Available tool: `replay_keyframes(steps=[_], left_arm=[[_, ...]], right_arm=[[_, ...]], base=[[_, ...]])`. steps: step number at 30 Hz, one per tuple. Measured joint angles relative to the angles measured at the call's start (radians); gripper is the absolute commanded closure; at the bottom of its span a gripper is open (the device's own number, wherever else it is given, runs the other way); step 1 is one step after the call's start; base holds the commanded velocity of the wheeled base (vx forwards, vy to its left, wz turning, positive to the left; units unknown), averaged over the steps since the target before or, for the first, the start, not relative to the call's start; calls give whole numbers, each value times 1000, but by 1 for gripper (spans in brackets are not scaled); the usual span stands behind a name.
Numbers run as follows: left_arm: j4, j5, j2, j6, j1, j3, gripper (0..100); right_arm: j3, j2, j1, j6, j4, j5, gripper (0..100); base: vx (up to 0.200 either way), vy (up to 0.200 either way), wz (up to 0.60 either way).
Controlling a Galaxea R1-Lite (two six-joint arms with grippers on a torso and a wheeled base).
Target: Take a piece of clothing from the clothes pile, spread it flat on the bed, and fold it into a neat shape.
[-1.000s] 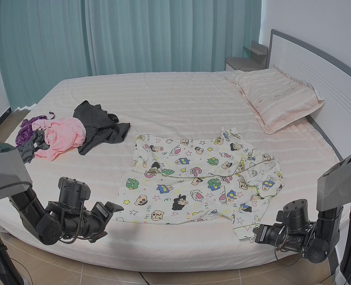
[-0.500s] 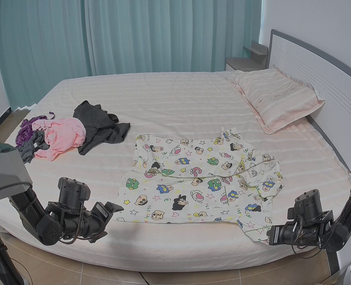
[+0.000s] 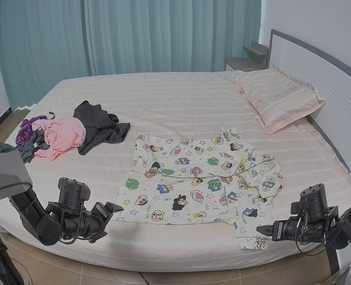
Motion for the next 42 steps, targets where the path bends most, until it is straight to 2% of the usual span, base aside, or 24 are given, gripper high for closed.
replay_keyframes(steps=[9,12,17,19,26,34,35,42], left_arm=[[0,0,0,3,0,0,0],[0,1,2,4,0,0,0],[0,1,3,4,0,0,0],[0,1,4,5,0,0,0],[0,1,5,5,0,0,0],[-1,1,5,5,0,0,0],[-1,1,5,5,0,0,0],[-1,1,5,5,0,0,0]], right_arm=[[-3,41,-21,27,-14,19,0],[-7,78,-70,37,-43,67,0],[-11,126,-163,44,-104,216,0],[-20,148,-204,46,-117,255,0],[-88,253,-265,49,-142,285,0],[-138,366,-271,49,-210,289,0],[-141,386,-270,49,-231,289,100],[-142,448,-263,34,-261,275,100]], base=[[0,0,0],[0,0,0],[0,0,0],[0,0,0],[0,0,0],[0,0,0],[0,0,0],[0,0,0]])
